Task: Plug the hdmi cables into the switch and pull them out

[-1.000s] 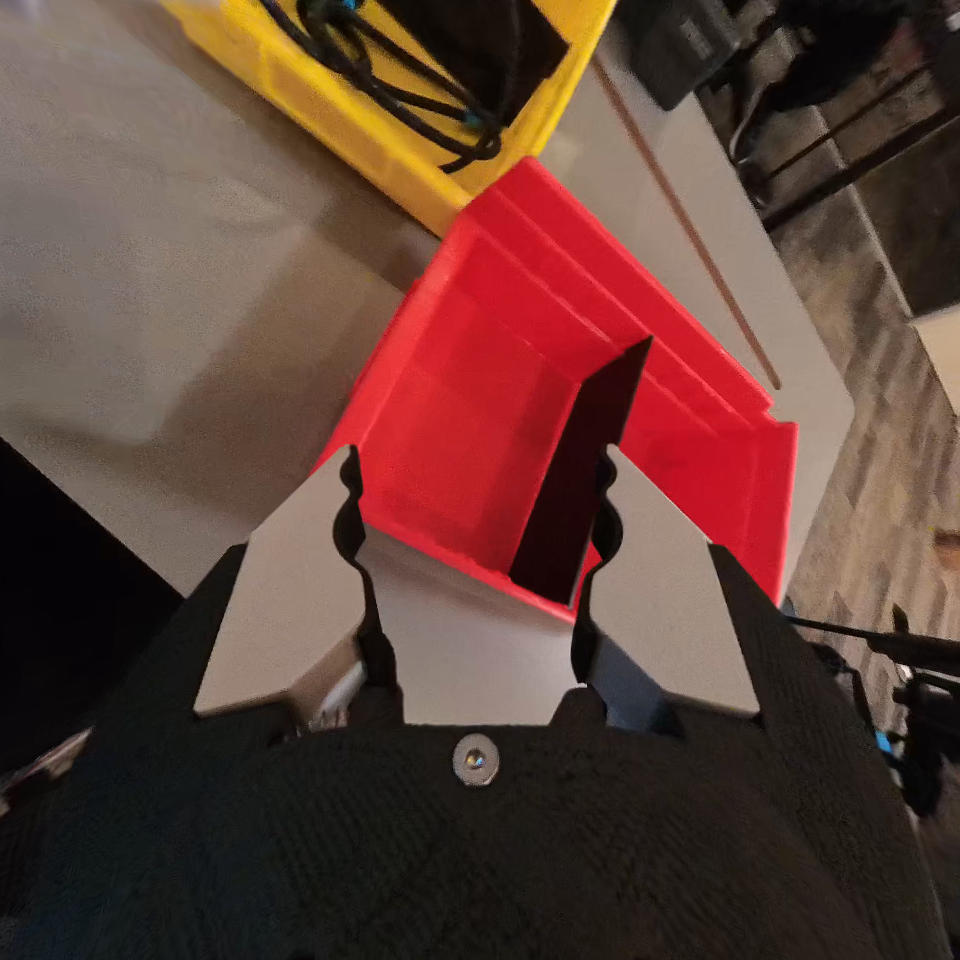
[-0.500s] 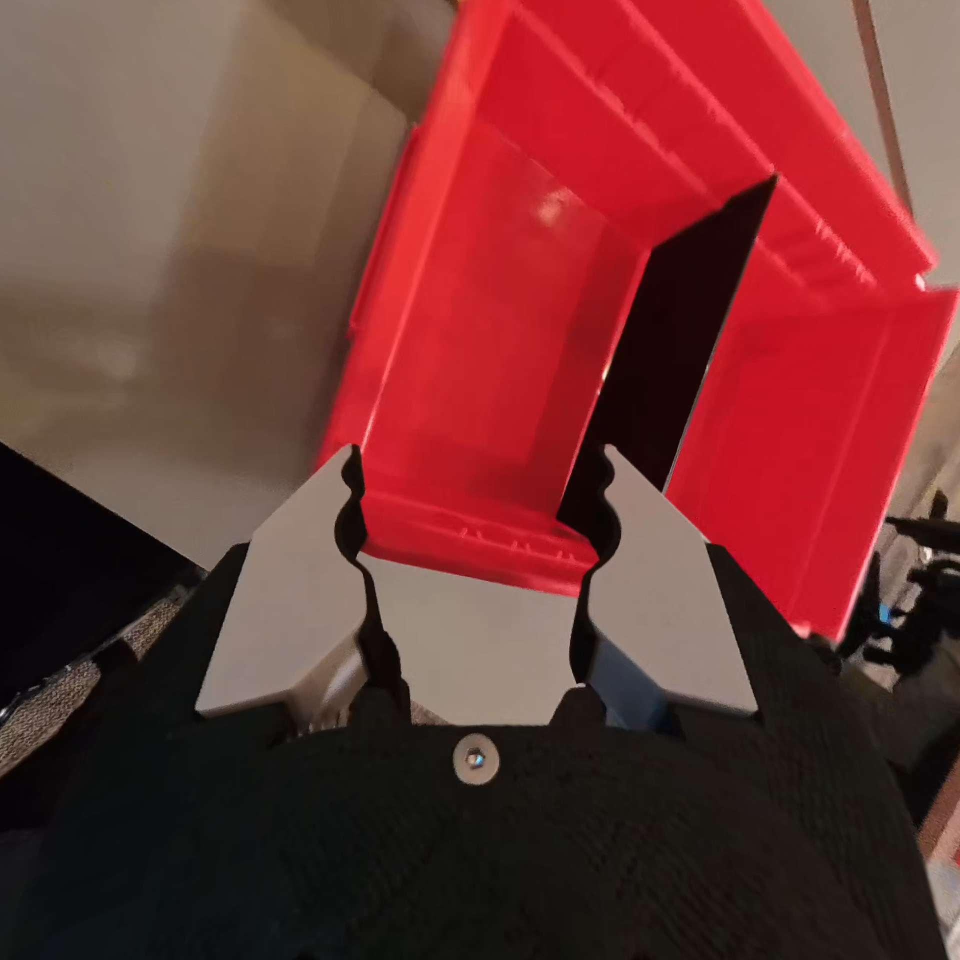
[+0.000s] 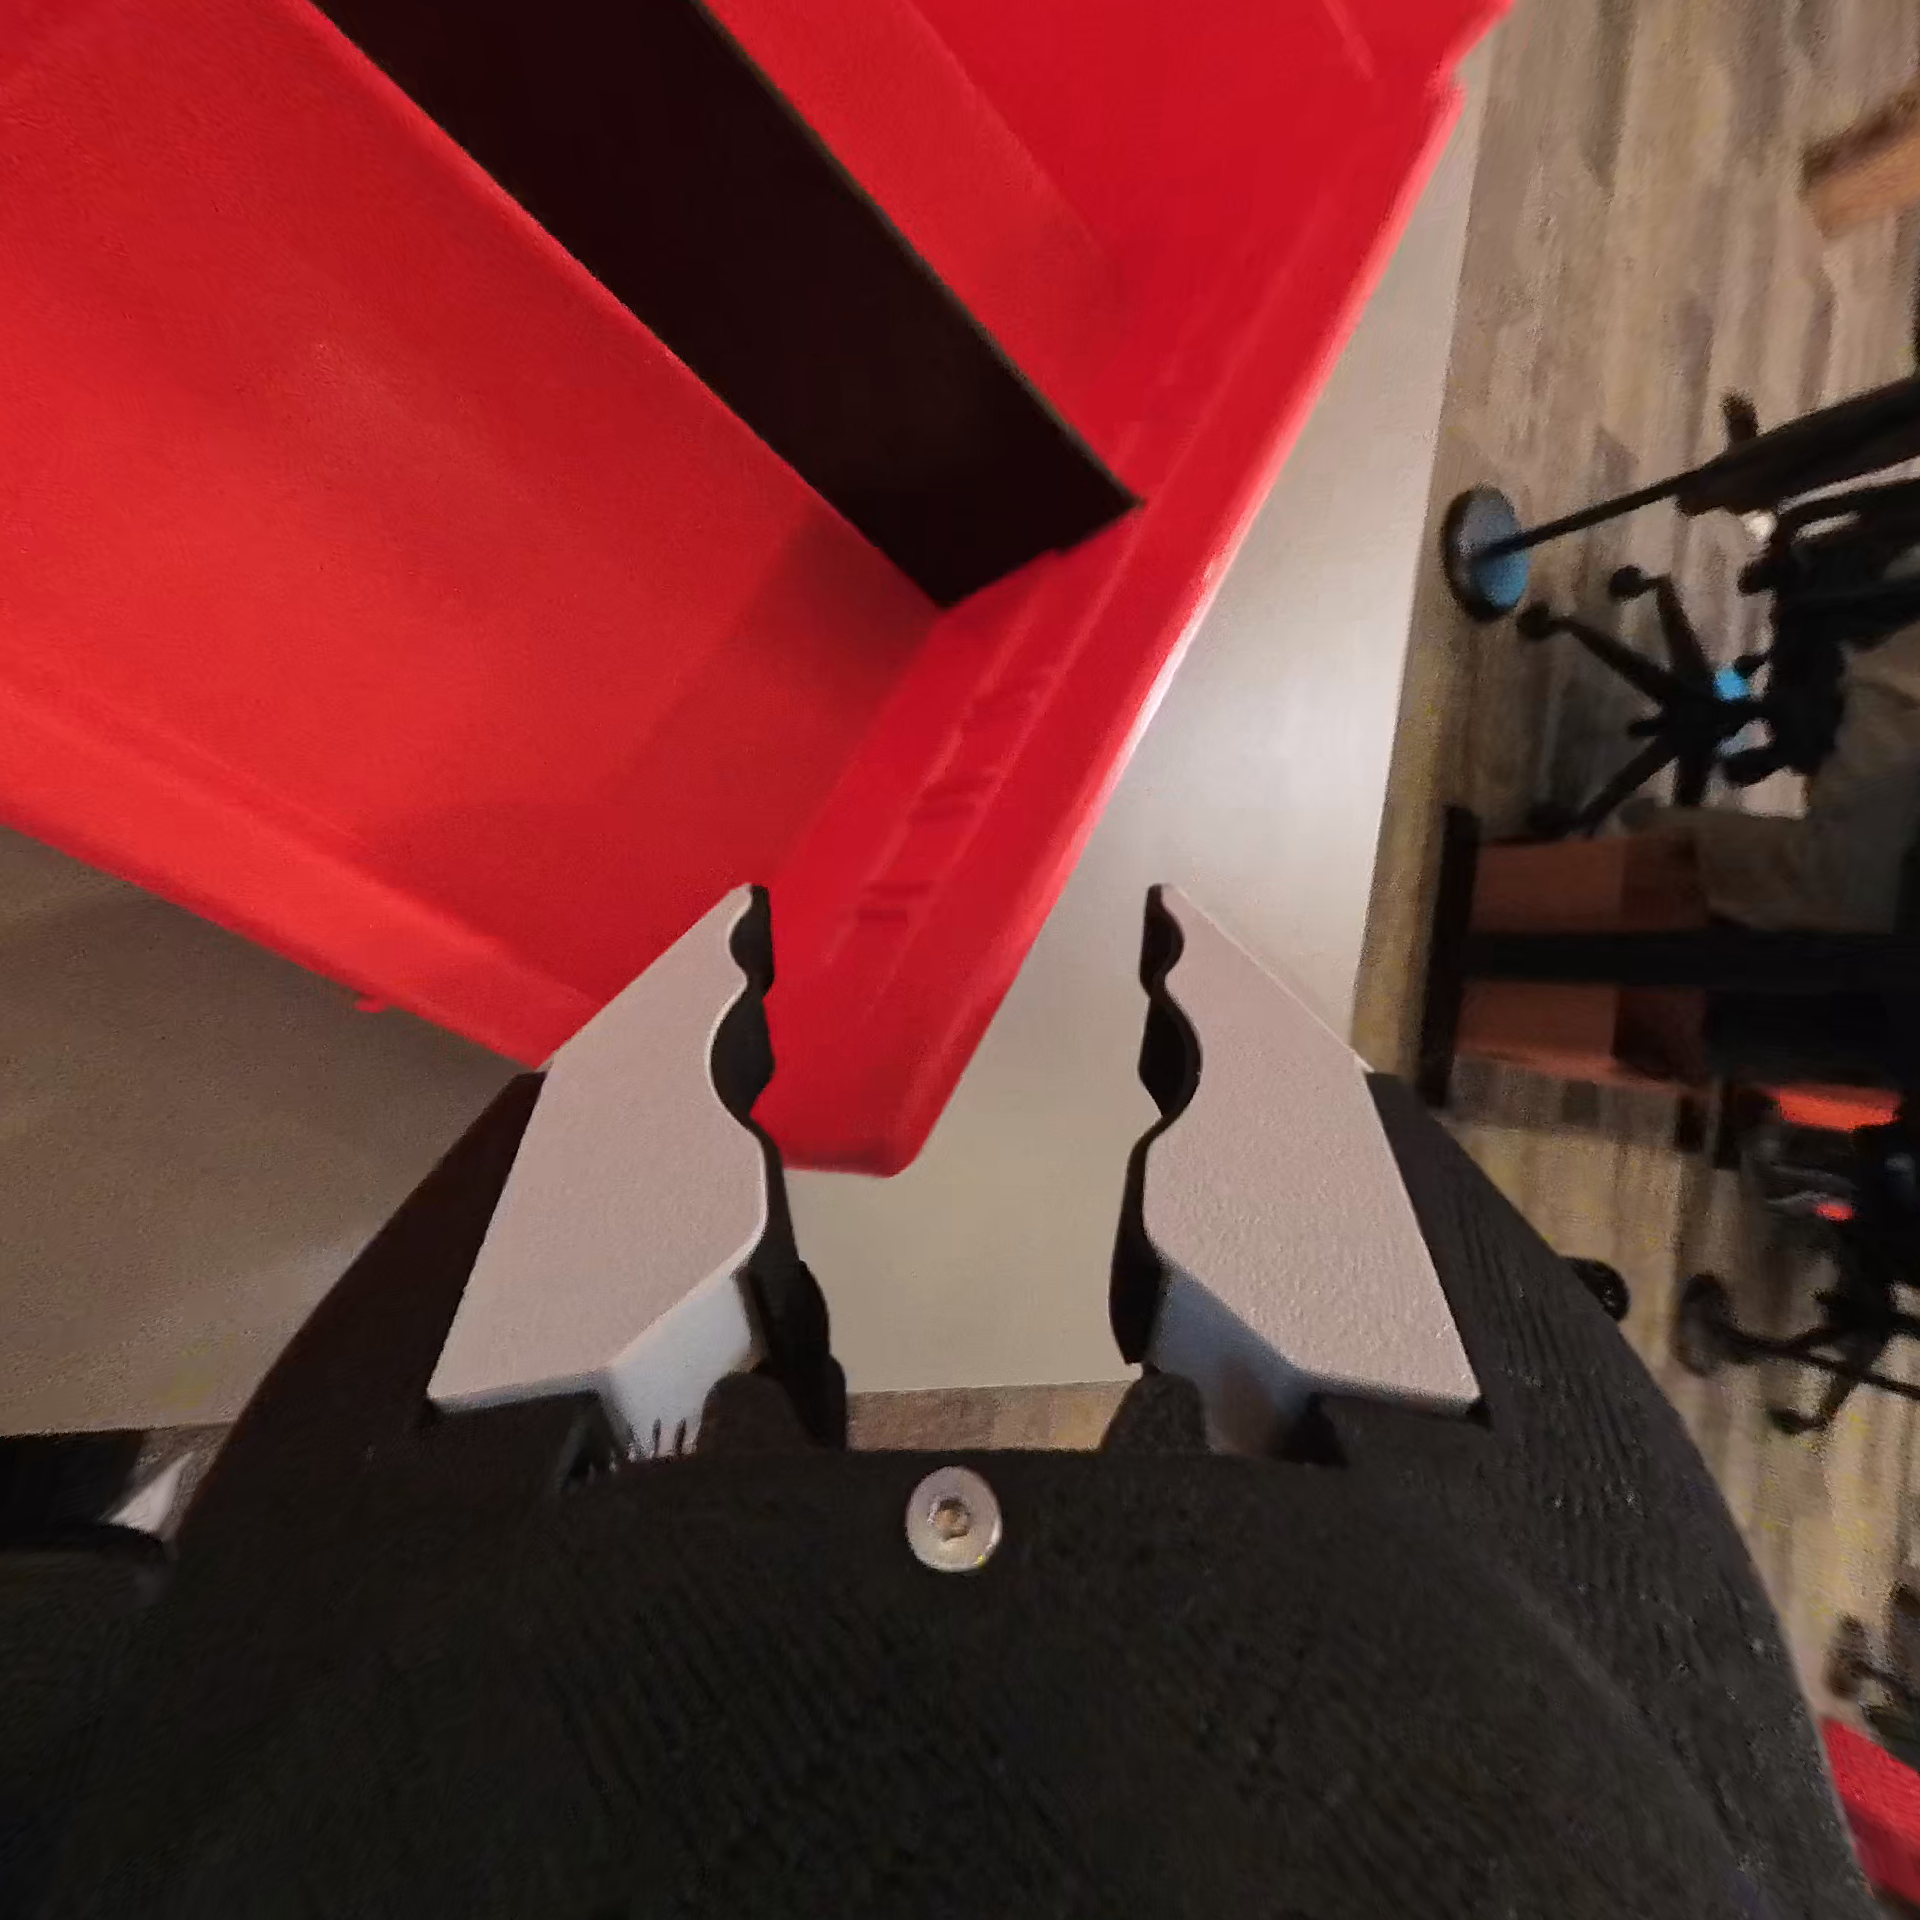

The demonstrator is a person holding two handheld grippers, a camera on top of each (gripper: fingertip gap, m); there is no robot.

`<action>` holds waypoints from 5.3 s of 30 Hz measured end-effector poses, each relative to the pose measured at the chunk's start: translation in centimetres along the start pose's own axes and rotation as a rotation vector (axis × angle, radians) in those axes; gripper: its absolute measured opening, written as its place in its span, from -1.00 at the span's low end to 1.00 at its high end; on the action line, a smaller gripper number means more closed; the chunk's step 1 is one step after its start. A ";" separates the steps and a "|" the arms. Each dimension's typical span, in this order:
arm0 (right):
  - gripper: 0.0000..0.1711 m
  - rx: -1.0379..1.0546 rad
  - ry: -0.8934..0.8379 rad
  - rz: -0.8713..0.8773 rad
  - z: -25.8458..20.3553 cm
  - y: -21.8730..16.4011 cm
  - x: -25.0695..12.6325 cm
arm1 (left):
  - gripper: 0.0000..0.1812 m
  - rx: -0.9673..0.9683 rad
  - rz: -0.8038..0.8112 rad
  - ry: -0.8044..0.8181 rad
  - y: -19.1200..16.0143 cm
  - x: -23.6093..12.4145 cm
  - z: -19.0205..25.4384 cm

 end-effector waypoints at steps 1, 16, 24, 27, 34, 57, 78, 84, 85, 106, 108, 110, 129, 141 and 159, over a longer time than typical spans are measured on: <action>-0.17 0.024 0.021 -0.011 0.1 -0.4 0.2 | -0.17 -0.031 -0.022 -0.033 -0.2 0.0 0.1; -0.23 0.164 -0.012 0.171 2.3 -0.2 -3.4 | 0.22 -0.297 -0.209 -0.111 -0.5 5.4 -4.3; -0.24 0.139 -0.020 0.204 1.9 0.6 -3.7 | -0.54 -0.274 -0.208 -0.012 0.0 6.0 -5.1; -0.24 0.133 -0.020 0.206 1.9 0.7 -3.6 | -0.80 -0.193 -0.247 0.118 -0.3 5.5 -6.5; -0.24 0.142 -0.017 0.222 2.0 0.7 -3.5 | -1.00 -0.293 -0.210 0.189 -2.1 2.1 -10.6; -0.31 -0.004 0.061 0.504 -3.7 8.1 -6.4 | -0.78 -0.352 -0.204 0.375 -9.8 -17.3 -25.8; -0.31 0.014 0.066 0.519 -3.0 7.6 -5.7 | -0.09 -0.014 -0.292 0.346 0.6 -3.4 -24.9; -0.31 0.009 0.067 0.514 -3.0 7.5 -5.4 | 0.07 0.031 -0.437 0.478 -0.2 0.7 -28.3; -0.31 0.009 0.067 0.514 -3.0 7.5 -5.3 | 0.05 0.048 -0.461 0.499 -0.4 1.2 -28.7; -0.31 -0.007 0.083 0.528 -3.3 7.7 -5.5 | -0.76 0.338 -0.207 0.632 4.5 -5.0 -29.3; -0.31 -0.010 0.084 0.532 -3.3 7.7 -5.6 | -0.76 0.376 -0.141 0.652 6.6 -6.2 -29.2; -0.31 -0.012 0.085 0.537 -3.4 7.8 -5.7 | -0.78 0.427 -0.091 0.681 8.6 -7.2 -29.2; -0.33 -0.013 0.080 0.608 -3.6 8.4 -6.7 | -0.81 0.624 0.326 0.293 27.8 -11.6 -17.9; -0.34 0.001 0.076 0.643 -3.0 8.1 -7.1 | -0.79 0.797 0.350 -0.370 24.5 -3.5 -0.7; -0.36 -0.036 0.051 0.666 -3.6 8.8 -7.1 | -0.81 1.044 0.327 -0.083 6.2 6.4 6.1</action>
Point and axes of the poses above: each gripper's, where its closed fingertips meet, x out along the fingers, y out of its top, z = x × y across the jaws, the point moved 8 cm from there along -x, back along the fingers, and after that the axes turned 9 degrees about -y, right-handed, at the moved point
